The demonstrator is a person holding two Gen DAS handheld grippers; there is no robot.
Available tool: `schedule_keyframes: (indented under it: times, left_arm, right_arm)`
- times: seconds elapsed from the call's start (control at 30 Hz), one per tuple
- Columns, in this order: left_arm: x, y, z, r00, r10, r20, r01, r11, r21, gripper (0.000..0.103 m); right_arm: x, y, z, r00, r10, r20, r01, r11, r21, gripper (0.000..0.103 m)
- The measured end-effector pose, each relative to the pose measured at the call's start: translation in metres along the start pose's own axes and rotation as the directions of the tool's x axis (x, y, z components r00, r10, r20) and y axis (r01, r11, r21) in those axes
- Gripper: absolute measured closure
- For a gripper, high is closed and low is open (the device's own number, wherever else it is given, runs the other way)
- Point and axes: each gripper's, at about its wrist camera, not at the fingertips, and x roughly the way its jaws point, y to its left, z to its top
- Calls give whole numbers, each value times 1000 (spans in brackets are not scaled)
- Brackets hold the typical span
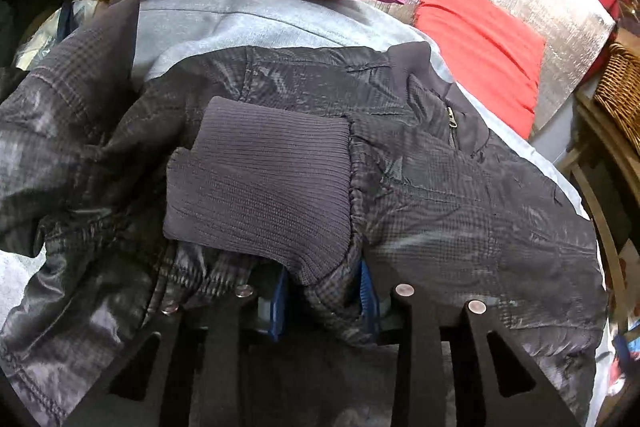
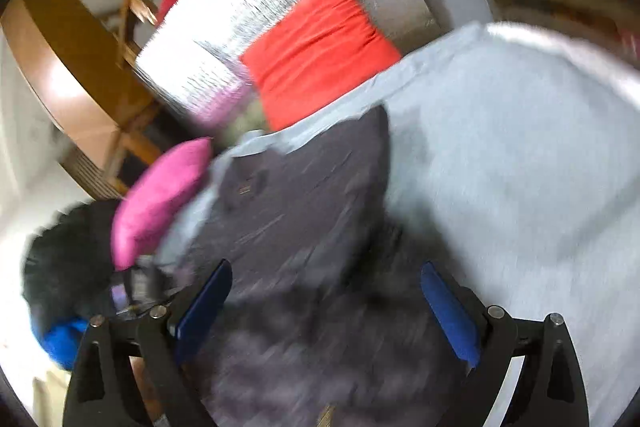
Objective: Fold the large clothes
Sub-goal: 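Fold the held sleeve across the jacket body with the left gripper and release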
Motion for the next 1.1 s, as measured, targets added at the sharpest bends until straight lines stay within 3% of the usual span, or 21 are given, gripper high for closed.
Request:
schedule_keyframes:
  times: [0.1,0.2,0.23,0.27,0.33,0.4,0.47,0.5,0.57,0.63,0.7,0.73,0.77,0.83,0.9,0.97,1.0,1.03,1.1]
  left_arm:
    - [-7,-1,-9,1000,0,21,-1,999,32,68]
    - [-2,-5,-6,1000,3,13,-4,999,50,68]
    - [-3,-5,-4,1000,1,8,-2,998,60,67]
    - [1,-7,-1,1000,0,4,-1,998,70,67]
    - [-4,-10,2,1000,-18,2,18,995,100,66]
    - [-9,-16,7,998,-56,28,53,993,109,66]
    - [-1,-22,4,999,-31,30,27,991,133,65]
    - [9,-22,1,1000,-14,-7,15,990,140,63]
    - [10,-20,-3,1000,-22,11,20,990,141,62]
    - [7,-20,-4,1000,-23,5,22,988,153,61]
    - [2,-19,-3,1000,-14,2,13,987,159,59]
    - [-2,-18,-2,1000,-11,5,11,988,154,57]
    - [-7,-17,-1,1000,-10,11,8,989,147,56]
    - [-17,-13,1,999,-4,32,0,992,124,51]
    - [-24,-9,1,999,3,42,-8,994,106,47]
    - [-31,-6,1,999,13,50,-18,995,103,41]
    - [-32,-4,1,999,21,40,-25,994,104,36]
    - [-32,-2,1,999,27,18,-28,994,104,35]
    - [-34,2,1,1000,10,-8,-9,995,100,35]
  right_arm:
    - [44,-10,37,993,-87,-76,86,996,-13,6]
    - [88,-20,52,976,-48,-213,55,998,26,9]
    - [95,-21,53,969,-41,-242,50,998,28,33]
    - [103,-18,54,961,-55,-271,57,998,1,91]
    - [107,-4,58,949,-127,-290,96,988,-119,90]
    - [99,8,64,952,-182,-247,130,969,-211,91]
    - [96,6,74,952,-231,-199,183,956,-230,93]
    - [102,0,73,938,-283,-198,234,942,-240,93]
    - [117,-15,62,908,-348,-235,289,924,-251,91]
    - [108,-28,56,935,-279,-221,247,955,-162,89]
    - [86,-33,59,958,-240,-157,231,970,-73,76]
    - [74,-30,61,965,-233,-122,229,972,-47,64]
    - [62,-23,62,975,-201,-89,200,979,-26,44]
    - [42,-6,61,995,-82,-52,82,997,3,23]
    - [32,15,53,996,70,-62,-69,998,12,23]
    - [42,27,39,977,162,-136,-161,987,21,23]
    - [56,27,28,966,169,-198,-166,986,30,23]
    - [74,20,17,958,113,-262,-111,994,24,23]
    - [94,-3,5,952,19,-305,-4,999,49,35]
